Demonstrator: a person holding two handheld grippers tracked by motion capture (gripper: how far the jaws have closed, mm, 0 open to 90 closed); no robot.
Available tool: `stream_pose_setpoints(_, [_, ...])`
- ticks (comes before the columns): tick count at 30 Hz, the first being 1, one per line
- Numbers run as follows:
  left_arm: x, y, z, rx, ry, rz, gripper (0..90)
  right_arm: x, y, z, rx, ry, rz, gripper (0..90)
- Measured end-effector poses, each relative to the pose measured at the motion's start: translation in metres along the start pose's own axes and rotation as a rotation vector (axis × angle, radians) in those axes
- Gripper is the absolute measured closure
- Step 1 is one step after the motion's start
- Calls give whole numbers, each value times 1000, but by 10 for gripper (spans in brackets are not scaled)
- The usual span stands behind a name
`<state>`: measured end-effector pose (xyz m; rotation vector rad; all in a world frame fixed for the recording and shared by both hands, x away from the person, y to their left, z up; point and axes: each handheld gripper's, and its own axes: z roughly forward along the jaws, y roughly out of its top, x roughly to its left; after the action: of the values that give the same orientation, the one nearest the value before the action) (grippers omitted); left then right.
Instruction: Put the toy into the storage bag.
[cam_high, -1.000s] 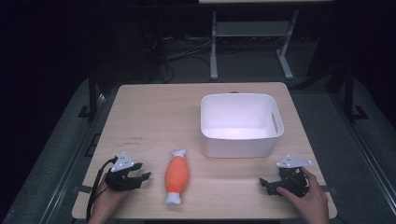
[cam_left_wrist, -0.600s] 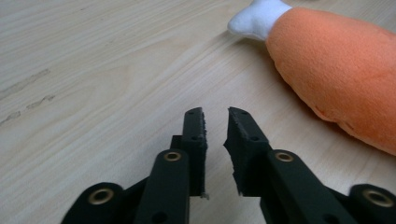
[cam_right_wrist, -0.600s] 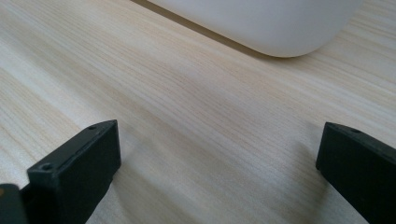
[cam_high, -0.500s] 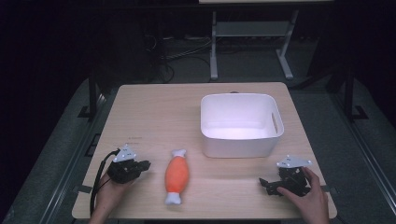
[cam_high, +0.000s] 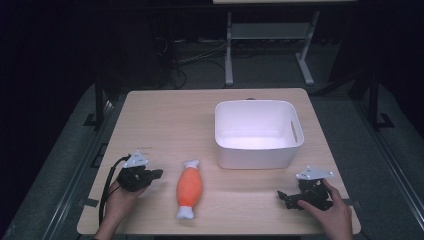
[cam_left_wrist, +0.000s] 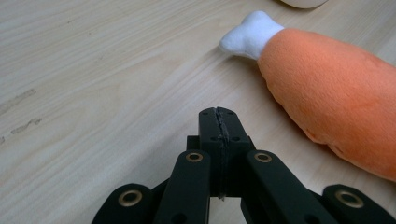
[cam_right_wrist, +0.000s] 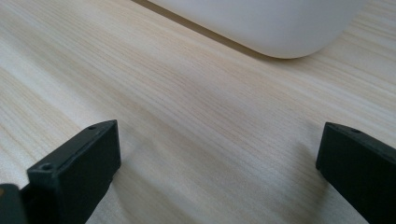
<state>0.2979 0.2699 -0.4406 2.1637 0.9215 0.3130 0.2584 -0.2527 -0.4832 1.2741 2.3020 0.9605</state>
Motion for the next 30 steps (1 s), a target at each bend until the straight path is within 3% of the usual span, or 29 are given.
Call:
stream_pose_setpoints(20, [12, 28, 27, -43, 26, -4, 895, 0, 1, 1, -1, -4, 7, 0])
stream_pose_setpoints(30, [6, 46, 57, -30, 16, 45, 895, 0, 1, 1, -1, -5, 8, 0])
